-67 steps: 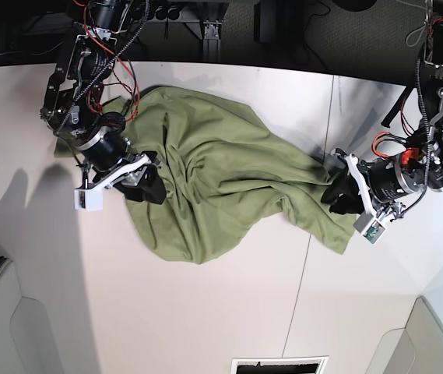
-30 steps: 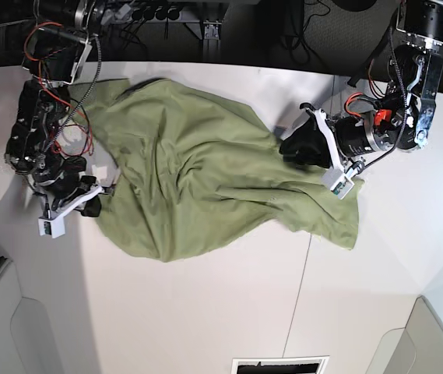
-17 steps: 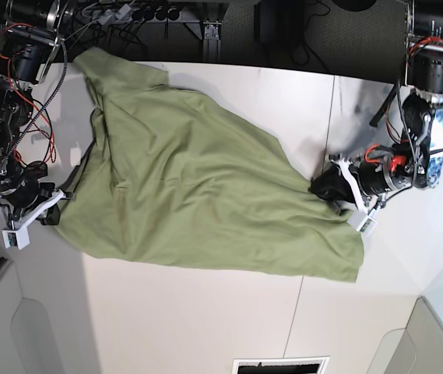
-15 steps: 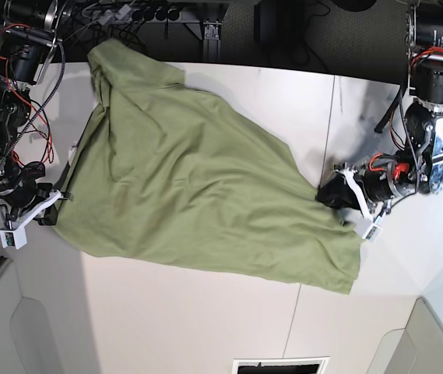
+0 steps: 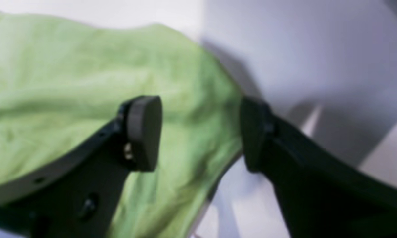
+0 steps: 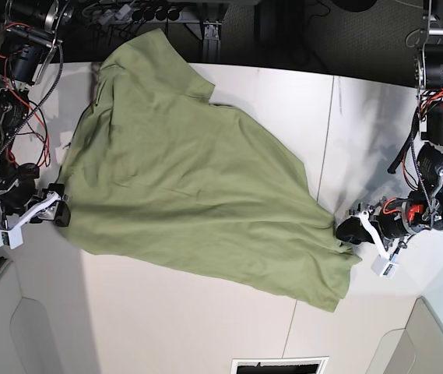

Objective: Layout the t-shirt on the table in an organized manner, then fold the t-shirt properly
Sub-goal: 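Pull the grippers apart to spread the shirt flat, then release the shirt and reposition both grippers along its edges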

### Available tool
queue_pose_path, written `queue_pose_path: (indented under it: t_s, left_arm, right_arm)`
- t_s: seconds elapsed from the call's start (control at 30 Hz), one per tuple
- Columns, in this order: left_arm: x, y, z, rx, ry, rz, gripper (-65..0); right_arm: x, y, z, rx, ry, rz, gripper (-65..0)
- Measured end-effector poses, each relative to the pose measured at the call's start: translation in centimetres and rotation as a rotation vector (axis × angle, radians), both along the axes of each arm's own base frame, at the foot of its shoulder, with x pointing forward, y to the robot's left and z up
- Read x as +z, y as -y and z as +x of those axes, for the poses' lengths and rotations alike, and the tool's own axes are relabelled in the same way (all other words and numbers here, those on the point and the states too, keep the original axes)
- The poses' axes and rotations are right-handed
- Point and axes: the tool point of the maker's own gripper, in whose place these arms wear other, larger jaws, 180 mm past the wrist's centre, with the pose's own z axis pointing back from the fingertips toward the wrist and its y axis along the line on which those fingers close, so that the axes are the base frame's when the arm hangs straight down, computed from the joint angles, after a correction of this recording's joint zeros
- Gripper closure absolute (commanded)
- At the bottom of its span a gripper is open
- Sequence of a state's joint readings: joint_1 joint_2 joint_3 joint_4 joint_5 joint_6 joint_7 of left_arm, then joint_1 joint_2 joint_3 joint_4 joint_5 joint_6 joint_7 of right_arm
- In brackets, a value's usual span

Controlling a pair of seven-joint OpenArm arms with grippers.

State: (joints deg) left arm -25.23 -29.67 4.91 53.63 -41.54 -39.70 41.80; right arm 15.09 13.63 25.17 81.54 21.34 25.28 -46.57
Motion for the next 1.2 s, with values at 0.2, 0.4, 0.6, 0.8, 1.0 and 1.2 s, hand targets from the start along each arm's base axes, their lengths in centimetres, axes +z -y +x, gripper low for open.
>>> queue_pose_path:
  t_s: [0.2, 0.4, 0.6, 0.8, 1.0, 1.2]
  left_arm:
    - [0.4, 3.8, -3.5, -0.076, -0.172, -0.219, -20.3]
    - [0.0, 6.1, -7.5, -0.175, -0.166, -0.209, -20.3]
    - [-0.8, 7.1, -9.0, -0.183, -0.102, -0.175, -20.3]
    - [-2.9, 6.0, -10.1, -0.164, -0.098, -0.098, -20.3]
    - [-3.2, 6.3, -10.4, -0.162, -0.094, -0.1, -20.3]
    - [-3.0, 6.4, -10.1, -0.163, -0.09, -0.101, -20.2]
  right_arm:
    - [2.3, -1.5, 0.7, 0.021, 0.081, 0.059, -37.1]
    - [1.8, -5.5, 0.5, 0.073, 0.104, 0.157, -37.1]
    - [-2.2, -7.2, 0.5, 0.047, 0.06, 0.153, -37.1]
    - [-5.1, -6.9, -0.2, 0.023, -0.003, 0.156, -36.9]
    - [-6.3, -8.2, -1.5, 0.062, -0.076, 0.195, -12.7]
    - [-6.9, -9.7, -4.5, 0.09, -0.085, 0.312, 0.0]
